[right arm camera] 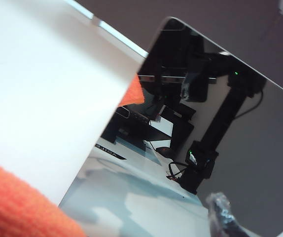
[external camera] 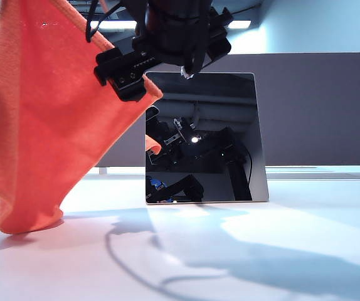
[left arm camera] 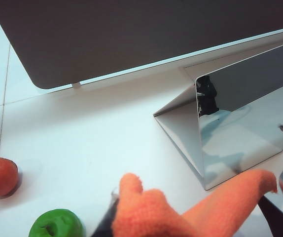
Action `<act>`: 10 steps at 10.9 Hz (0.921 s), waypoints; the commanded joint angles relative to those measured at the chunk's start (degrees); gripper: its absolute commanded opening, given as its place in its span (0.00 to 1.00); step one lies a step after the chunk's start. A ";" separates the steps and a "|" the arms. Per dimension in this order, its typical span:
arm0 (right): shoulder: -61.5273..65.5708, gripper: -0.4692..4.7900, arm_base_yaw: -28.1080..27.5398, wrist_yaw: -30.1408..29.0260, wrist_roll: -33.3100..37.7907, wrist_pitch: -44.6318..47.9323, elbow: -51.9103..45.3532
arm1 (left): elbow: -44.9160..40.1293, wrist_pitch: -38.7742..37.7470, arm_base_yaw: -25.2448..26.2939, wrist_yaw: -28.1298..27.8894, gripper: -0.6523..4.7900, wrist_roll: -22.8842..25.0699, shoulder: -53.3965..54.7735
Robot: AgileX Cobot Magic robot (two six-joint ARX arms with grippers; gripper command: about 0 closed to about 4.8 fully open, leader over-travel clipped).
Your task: Pick up the cloth from the table and use it to cover the mirror.
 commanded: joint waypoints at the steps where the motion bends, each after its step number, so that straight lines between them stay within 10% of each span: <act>1: -0.17 0.82 -0.17 -0.61 -5.57 0.92 0.26 | 0.33 0.37 -0.04 0.26 0.11 -0.17 -0.15; 2: -0.17 0.80 -0.22 -0.57 -5.64 0.74 0.26 | 0.33 0.39 -0.04 0.26 0.11 -0.17 -0.15; 6: -0.22 0.14 -0.09 -0.57 -5.70 0.61 0.26 | 0.33 0.70 -0.04 0.24 0.11 -0.15 -0.13; 10: -2.82 0.09 1.01 6.84 -15.89 2.86 0.28 | 0.33 3.41 -0.04 0.24 0.11 -0.13 0.61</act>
